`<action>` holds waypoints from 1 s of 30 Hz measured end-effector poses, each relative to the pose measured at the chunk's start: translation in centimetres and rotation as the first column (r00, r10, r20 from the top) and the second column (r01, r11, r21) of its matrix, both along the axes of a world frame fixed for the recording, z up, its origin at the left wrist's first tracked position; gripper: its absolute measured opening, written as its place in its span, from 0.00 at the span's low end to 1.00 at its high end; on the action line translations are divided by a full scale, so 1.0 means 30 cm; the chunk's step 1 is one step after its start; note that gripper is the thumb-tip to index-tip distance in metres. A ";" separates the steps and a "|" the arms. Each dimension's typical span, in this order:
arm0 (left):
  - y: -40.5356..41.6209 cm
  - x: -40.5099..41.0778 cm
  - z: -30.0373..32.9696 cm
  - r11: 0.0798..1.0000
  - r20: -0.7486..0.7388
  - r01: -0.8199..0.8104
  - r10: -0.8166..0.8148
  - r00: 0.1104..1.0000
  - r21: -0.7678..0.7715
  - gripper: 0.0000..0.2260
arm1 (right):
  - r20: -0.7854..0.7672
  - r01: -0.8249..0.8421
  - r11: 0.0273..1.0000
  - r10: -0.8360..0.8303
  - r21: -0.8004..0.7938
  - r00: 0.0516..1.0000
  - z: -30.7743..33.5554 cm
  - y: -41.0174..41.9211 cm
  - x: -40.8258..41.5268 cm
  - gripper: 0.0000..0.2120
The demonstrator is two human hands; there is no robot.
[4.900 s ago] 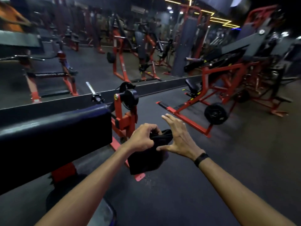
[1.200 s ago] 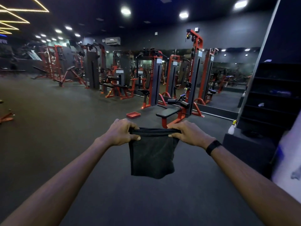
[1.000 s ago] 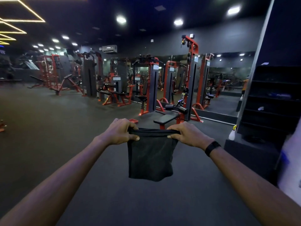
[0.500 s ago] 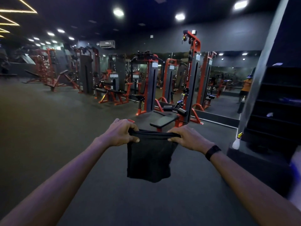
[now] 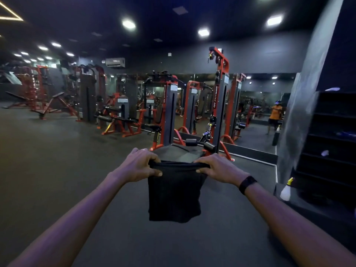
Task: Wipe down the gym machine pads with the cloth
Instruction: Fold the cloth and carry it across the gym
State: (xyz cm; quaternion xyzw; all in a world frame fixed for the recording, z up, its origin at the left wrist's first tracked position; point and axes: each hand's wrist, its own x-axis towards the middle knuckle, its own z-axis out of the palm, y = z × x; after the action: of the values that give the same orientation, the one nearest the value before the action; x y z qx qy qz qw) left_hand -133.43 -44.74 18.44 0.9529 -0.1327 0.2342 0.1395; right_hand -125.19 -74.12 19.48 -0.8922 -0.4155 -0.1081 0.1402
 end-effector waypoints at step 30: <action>0.717 1.782 -0.022 0.995 -0.106 -0.098 0.098 0.990 0.000 0.09 | -0.018 -0.109 0.993 0.110 0.043 0.994 -0.021 0.752 1.898 0.11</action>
State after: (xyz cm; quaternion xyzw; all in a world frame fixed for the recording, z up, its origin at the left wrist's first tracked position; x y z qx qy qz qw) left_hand -79.97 -23.23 17.78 0.9691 -0.0776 0.1901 0.1371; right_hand -68.26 -51.56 18.85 -0.8659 -0.4601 -0.0999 0.1690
